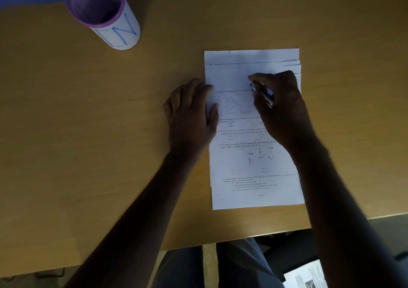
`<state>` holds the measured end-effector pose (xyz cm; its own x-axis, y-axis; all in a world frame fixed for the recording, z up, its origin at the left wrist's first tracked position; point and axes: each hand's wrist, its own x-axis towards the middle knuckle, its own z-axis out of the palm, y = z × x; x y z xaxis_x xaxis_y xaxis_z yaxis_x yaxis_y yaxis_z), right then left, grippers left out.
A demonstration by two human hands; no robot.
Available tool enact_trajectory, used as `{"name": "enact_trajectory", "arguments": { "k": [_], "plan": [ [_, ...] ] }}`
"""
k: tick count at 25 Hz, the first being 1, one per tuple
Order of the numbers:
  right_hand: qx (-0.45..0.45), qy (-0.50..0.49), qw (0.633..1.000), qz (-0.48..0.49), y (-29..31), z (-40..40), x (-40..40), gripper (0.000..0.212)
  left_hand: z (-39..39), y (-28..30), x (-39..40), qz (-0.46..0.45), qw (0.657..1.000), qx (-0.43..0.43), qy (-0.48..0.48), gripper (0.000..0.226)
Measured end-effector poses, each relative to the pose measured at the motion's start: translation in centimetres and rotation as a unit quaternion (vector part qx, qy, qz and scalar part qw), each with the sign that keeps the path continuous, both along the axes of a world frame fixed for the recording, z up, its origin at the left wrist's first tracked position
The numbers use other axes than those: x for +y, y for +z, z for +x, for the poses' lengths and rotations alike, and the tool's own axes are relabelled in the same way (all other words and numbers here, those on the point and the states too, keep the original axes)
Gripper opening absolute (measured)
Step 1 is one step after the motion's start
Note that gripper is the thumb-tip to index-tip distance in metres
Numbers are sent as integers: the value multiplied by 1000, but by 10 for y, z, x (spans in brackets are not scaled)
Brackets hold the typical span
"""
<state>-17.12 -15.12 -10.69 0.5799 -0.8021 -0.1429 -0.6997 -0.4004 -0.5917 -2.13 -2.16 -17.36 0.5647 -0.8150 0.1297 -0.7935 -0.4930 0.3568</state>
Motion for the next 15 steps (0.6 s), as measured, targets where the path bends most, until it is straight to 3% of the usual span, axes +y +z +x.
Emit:
{"name": "enact_trajectory", "arguments": {
  "k": [5, 11, 15],
  "plan": [
    [38, 78, 994, -64, 4, 9, -1, 26, -1, -3, -1, -4, 1000, -10, 1, 42],
    [107, 108, 986, -71, 1, 28, 0, 33, -2, -6, 0, -9, 1000, -20, 0, 42],
    [72, 95, 990, -69, 7, 28, 0, 27, -1, -6, 0, -10, 1000, -18, 2, 42]
  ]
}}
